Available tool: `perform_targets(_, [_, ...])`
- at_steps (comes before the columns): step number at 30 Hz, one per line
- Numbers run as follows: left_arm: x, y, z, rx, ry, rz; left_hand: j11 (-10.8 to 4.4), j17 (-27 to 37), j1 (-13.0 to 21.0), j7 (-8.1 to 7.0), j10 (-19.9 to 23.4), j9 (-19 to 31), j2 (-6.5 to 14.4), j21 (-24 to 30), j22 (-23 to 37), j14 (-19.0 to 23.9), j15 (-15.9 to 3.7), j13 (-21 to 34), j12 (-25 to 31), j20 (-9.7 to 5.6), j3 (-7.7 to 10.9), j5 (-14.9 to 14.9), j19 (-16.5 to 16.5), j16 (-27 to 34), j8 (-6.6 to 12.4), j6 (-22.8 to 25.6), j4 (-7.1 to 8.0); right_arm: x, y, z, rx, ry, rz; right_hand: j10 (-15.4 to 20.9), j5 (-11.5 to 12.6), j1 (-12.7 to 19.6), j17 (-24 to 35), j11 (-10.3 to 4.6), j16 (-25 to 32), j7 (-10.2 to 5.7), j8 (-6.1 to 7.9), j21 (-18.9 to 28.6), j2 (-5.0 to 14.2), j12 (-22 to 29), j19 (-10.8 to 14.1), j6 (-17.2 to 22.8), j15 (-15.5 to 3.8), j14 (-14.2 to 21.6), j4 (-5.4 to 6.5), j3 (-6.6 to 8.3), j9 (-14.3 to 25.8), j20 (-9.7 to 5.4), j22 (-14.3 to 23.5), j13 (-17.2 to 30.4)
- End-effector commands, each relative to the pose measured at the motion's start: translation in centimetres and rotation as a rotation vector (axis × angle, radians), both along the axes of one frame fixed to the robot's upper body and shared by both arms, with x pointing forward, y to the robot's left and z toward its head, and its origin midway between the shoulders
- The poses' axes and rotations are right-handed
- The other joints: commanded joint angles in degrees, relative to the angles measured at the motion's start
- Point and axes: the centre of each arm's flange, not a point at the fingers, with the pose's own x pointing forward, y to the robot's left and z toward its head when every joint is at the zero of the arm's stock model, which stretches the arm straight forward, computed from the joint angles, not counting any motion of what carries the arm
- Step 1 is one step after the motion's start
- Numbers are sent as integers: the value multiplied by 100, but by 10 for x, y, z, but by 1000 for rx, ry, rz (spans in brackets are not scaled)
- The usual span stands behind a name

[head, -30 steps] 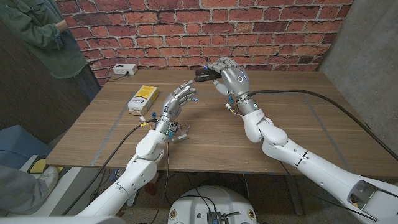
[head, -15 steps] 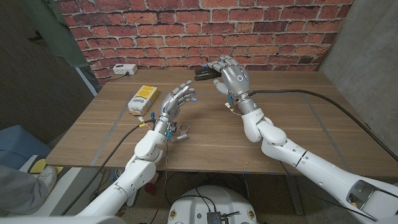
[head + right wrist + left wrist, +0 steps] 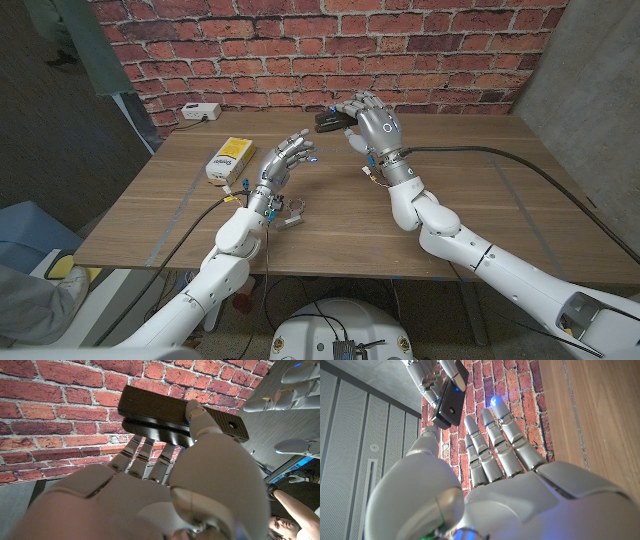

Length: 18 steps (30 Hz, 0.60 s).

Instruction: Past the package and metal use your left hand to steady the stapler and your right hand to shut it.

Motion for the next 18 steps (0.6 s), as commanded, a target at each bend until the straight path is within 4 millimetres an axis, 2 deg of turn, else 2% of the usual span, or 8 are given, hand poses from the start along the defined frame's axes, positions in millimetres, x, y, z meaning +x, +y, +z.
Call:
perform_targets(1, [8, 6, 2, 19, 6, -14, 0, 4, -41, -12, -5, 1, 19, -13, 1, -10, -624, 20, -18, -281, 35, 30, -11, -15, 12, 52, -6, 3, 1, -3, 52, 37, 24, 30, -40, 437, 153, 213, 44, 136, 414, -7, 494, 1855, -64, 1122, -1007, -28, 1436, 1515, 1225, 7, 23, 2414])
perform_targets(4, [10, 8, -1, 15, 12, -15, 0, 4, -43, -21, -6, -5, 23, -16, 1, -9, -628, 17, -21, -281, 37, 30, -11, -14, 7, 48, -6, 4, 2, -4, 54, 40, 43, -97, -56, 459, 281, 244, 111, 138, 557, 0, 498, 2022, -90, 1194, -1002, 78, 1509, 1604, 1435, 32, 28, 2650])
perform_targets(9, [14, 9, -2, 3, 19, -15, -1, 3, -40, -34, -1, -18, 34, -21, 2, -12, -632, 22, -18, -276, 46, 32, -12, -15, 10, 73, -11, 8, 1, -2, 72, 59, 73, -250, -81, 530, 483, 288, 181, 144, 836, 17, 487, 2357, -138, 1348, -992, 178, 1532, 1719, 1798, 37, 40, 3094])
perform_targets(15, [15, 8, 0, 15, 23, -7, -2, 2, -41, -31, 13, -29, 45, -27, 2, -14, -633, 26, -12, -279, 53, 32, -14, -13, 9, 88, -13, 12, -2, -1, 89, 53, 80, -417, -120, 602, 652, 292, 219, 145, 1093, 40, 487, 2648, -179, 1450, -994, 240, 1540, 1812, 2132, 41, 53, 3503])
perform_targets(18, [15, 9, 2, 14, 22, -5, -2, 1, -44, -44, 19, -38, 56, -29, 2, -12, -632, 26, -11, -279, 59, 33, -10, -12, 20, 129, -12, 13, -2, 1, 86, 50, 77, -480, -131, 622, 689, 285, 209, 145, 1162, 50, 485, 2724, -185, 1451, -983, 235, 1545, 1844, 2233, 53, 56, 3620])
